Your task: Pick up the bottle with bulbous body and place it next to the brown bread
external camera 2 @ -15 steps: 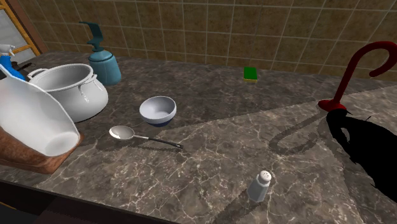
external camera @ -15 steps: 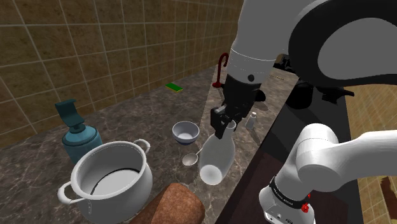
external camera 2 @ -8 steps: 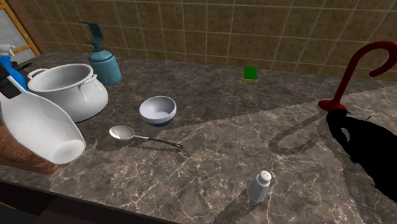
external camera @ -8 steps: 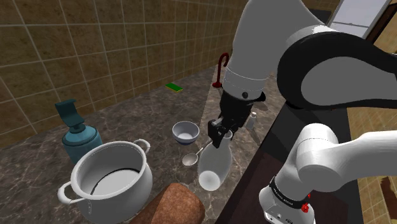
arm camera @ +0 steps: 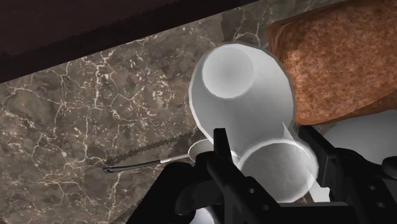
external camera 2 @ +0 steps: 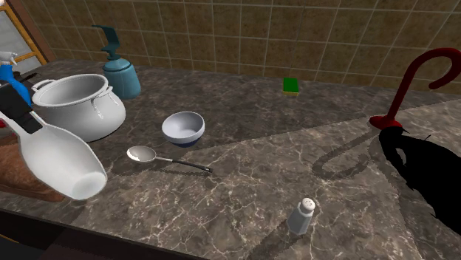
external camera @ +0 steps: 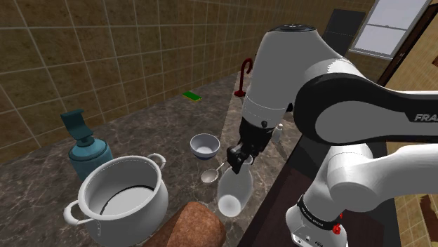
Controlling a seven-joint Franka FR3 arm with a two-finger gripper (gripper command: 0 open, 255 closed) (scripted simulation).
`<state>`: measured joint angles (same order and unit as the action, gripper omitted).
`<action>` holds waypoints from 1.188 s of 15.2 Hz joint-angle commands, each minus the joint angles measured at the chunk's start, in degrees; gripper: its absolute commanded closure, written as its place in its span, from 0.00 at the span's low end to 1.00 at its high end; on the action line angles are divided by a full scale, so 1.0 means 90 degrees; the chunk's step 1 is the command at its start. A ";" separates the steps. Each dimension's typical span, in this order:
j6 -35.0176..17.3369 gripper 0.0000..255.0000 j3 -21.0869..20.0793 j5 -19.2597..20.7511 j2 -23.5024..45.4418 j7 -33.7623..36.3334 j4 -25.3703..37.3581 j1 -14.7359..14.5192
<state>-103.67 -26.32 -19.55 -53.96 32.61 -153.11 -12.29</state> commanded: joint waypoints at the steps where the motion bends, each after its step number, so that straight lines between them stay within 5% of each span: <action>1: -0.0181 1.00 -0.0079 -0.0070 0.0020 0.0013 -0.0152 -0.0030; 6: -0.0674 1.00 -0.0264 -0.0243 0.0106 0.0005 -0.0565 -0.0096; 14: -0.0674 1.00 -0.0264 -0.0243 0.0106 0.0005 -0.0565 -0.0096; 15: -0.0675 0.00 -0.0265 -0.0243 0.0106 0.0005 -0.0565 -0.0096; 18: -0.0675 0.00 -0.0264 -0.0243 0.0107 0.0005 -0.0565 -0.0095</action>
<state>-109.74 -28.70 -21.74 -53.00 32.65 -158.19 -13.15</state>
